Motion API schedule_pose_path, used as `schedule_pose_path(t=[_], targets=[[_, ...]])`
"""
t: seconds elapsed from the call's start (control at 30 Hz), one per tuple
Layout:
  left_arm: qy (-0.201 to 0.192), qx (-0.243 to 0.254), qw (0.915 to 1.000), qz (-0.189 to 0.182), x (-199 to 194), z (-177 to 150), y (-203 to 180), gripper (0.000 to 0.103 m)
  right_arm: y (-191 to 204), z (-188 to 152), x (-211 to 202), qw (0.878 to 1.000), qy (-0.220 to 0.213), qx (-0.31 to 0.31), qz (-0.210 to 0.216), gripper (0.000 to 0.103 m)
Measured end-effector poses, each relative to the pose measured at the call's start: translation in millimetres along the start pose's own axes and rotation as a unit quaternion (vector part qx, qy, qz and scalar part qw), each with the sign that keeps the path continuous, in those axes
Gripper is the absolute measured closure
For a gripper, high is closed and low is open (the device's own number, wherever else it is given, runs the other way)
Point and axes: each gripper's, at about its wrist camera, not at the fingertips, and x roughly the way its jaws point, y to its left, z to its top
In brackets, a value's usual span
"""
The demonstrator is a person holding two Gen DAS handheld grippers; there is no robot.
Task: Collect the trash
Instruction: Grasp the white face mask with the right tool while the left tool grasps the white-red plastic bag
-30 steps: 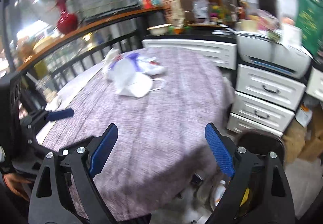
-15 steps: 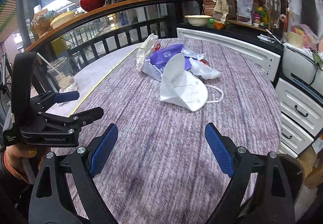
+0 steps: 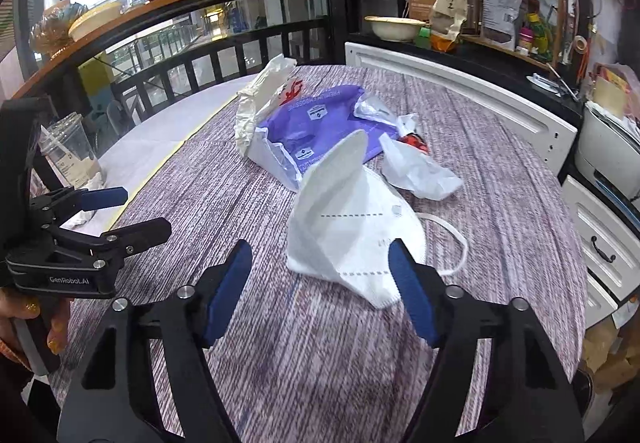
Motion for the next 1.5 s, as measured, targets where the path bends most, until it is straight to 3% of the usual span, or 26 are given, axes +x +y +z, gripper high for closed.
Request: schedule_pose_path(t=[0.03,0.1,0.17,0.3,0.53,0.7,0.77,0.83,0.87,0.93,1.0,1.13,1.3,1.5], targets=[[0.001,-0.001,1.0,0.001,2.4,3.1,1.2,0.006,3.0,1.4,4.5,1.0,0.003,-0.006,0.002,0.047],[-0.001,-0.002,1.0,0.001,5.3,9.3,1.5,0.006,8.2,3.4,13.2,1.0,0.015,-0.016,0.016,0.072],[-0.006,0.001,1.0,0.006,8.7,15.9,1.9,0.006,11.3,3.9,18.3,0.999,0.021,-0.024,0.019,0.087],[-0.013,-0.006,0.9998,0.011,19.4,35.9,5.3,0.006,11.2,1.3,14.9,0.999,0.011,-0.025,0.029,0.097],[-0.021,-0.032,0.9992,-0.006,49.5,89.3,1.8,0.006,6.9,-5.8,-6.5,0.999,-0.002,-0.01,0.045,0.098],[-0.025,-0.03,0.9987,0.034,77.9,124.4,-5.6,0.007,11.9,-10.1,-17.3,0.999,-0.007,-0.016,0.052,0.098],[-0.023,-0.041,0.9982,0.038,87.4,132.0,-3.3,0.013,13.4,-12.0,-21.0,0.998,-0.011,-0.018,0.055,0.098],[-0.013,-0.044,0.9981,0.042,95.9,134.2,-1.4,0.033,14.7,-13.6,-23.1,0.998,-0.015,-0.022,0.054,0.098],[-0.009,-0.047,0.9979,0.045,98.8,133.0,0.6,0.039,15.2,-14.5,-24.0,0.998,-0.016,-0.022,0.056,0.098],[-0.003,-0.054,0.9975,0.044,101.1,128.2,4.4,0.061,15.8,-16.7,-25.1,0.998,-0.016,-0.019,0.064,0.098],[-0.004,-0.064,0.9969,0.045,98.4,121.2,11.1,0.073,16.8,-18.1,-26.1,0.997,-0.018,-0.018,0.071,0.098],[-0.016,-0.079,0.996,0.04,84.3,107.8,21.7,0.08,20.8,-20.0,-28.5,0.996,-0.019,-0.017,0.084,0.098],[-0.049,-0.079,0.9946,0.045,51.8,87.2,27.3,0.08,26.5,-24.4,-40.7,0.996,-0.026,-0.023,0.085,0.098],[-0.074,-0.077,0.9941,0.019,6.5,52.8,20.8,0.08,29.0,-34.1,-67.3,0.996,-0.038,-0.026,0.083,0.098]])
